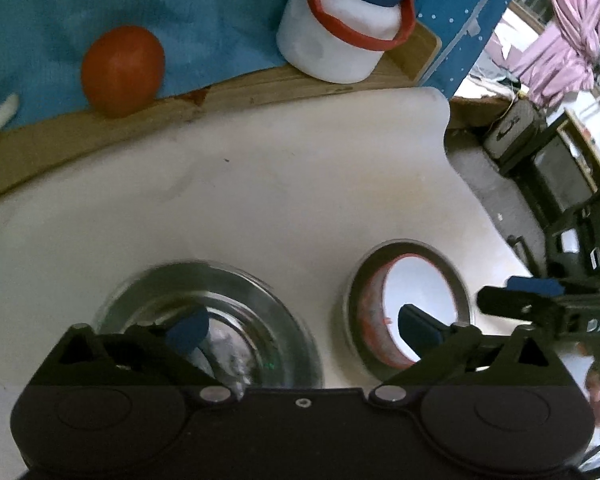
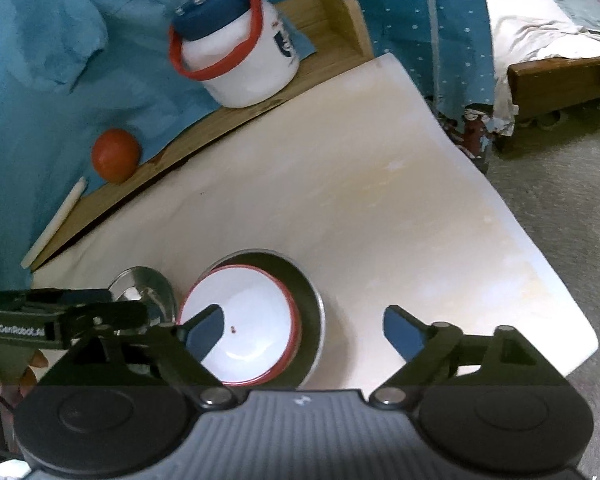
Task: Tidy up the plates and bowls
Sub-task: 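Move both grippers to the rim of the steel bowl holding the white bowls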
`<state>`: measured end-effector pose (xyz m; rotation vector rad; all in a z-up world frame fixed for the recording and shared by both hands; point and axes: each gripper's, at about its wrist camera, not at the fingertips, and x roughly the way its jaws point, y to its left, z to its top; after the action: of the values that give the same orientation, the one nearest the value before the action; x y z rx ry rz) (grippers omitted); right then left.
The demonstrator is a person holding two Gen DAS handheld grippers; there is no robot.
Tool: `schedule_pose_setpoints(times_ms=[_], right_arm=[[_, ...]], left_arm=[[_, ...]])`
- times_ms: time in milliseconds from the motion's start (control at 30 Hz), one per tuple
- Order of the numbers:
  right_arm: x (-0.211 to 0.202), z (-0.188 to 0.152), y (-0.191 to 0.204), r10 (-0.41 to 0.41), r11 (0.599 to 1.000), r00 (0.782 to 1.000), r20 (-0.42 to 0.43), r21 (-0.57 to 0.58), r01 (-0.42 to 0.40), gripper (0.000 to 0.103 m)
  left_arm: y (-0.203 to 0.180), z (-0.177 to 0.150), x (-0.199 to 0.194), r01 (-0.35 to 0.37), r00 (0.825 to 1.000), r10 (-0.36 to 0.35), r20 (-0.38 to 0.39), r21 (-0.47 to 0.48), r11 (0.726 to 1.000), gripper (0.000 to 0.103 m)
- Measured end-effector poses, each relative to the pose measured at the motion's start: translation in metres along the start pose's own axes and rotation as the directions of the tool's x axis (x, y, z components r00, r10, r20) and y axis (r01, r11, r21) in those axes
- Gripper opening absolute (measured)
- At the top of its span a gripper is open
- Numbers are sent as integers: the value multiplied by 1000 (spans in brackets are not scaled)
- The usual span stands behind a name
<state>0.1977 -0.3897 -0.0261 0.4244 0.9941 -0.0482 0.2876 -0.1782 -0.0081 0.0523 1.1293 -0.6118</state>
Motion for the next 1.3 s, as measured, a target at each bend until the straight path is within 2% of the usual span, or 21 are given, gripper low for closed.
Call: schedule_pose_setpoints(times_ms=[133,267,367,800,1133,1300], right_arm=[[0,-3,-5,-43,999,999,5,11,43,101],[2,-6,-10,-79,996,997,-4,32,79,102],[3,-8,-14,-103,994,995,-12,47,104,102],[13,-14,-20,-132,988,988,-80,69,137,102],[25,-14,-21,-138,988,981,-136,54,147,102],[29,-13,-21,-150,986,977,-153,48,159,102]], left_arm=[[1,4,4,-28,1000,28,-2,46,999,102],[3,9,9,-67,998,68,-10,94,993,102],[4,12,11,-66,997,69,-21,125,990,102],[-10,14,27,-37,995,58,-85,227,973,102],[-25,13,36,-104,987,137,-84,319,942,102],[-28,13,41,-123,983,162,-91,336,934,102]])
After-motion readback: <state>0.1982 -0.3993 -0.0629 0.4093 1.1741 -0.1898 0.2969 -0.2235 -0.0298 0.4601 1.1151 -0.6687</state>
